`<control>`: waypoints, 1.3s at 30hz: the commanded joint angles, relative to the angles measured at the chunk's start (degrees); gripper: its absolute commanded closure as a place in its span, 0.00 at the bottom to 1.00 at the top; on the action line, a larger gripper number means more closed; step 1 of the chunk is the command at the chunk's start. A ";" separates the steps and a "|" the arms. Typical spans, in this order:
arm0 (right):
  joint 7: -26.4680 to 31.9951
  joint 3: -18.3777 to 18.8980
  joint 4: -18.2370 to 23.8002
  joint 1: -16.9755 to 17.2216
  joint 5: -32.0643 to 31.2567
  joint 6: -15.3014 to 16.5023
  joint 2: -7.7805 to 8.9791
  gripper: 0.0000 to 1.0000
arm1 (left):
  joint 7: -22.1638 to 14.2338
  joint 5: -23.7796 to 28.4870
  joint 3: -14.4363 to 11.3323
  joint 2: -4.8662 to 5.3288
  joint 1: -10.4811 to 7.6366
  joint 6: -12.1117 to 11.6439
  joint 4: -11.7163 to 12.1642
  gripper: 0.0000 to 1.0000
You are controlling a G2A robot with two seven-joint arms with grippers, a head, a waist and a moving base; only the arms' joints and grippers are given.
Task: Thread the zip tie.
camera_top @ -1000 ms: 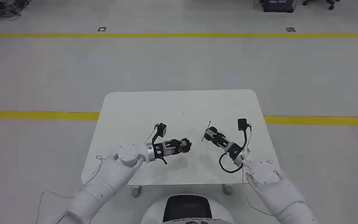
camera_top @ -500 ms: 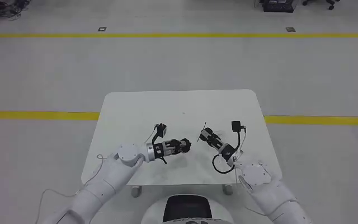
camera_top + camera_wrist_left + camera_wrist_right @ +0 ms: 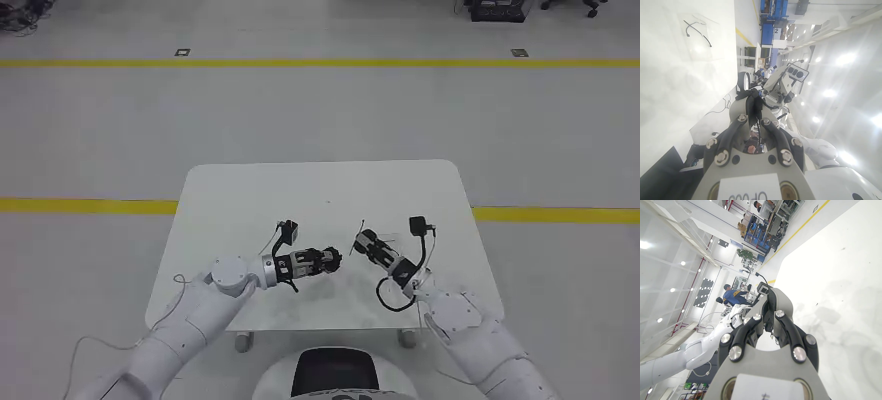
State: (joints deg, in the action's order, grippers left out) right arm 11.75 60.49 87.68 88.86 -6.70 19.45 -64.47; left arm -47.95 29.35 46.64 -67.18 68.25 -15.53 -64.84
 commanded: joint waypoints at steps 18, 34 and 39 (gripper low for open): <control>-5.12 -3.59 -2.84 -2.47 -3.84 0.03 -1.04 1.00 | 0.00 0.00 0.00 0.00 0.00 0.00 0.00 1.00; -7.74 -5.24 -2.67 -2.51 -4.46 0.03 -0.74 1.00 | 0.00 0.00 0.00 0.00 0.00 0.00 0.00 1.00; -8.09 -5.40 -2.20 -2.44 -4.40 0.03 -0.47 1.00 | 0.00 0.00 0.00 0.00 0.00 0.00 0.00 1.00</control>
State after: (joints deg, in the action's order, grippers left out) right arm 3.69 55.12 85.41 86.42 -11.15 19.48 -65.00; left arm -47.95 29.35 46.64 -67.18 68.25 -15.53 -64.84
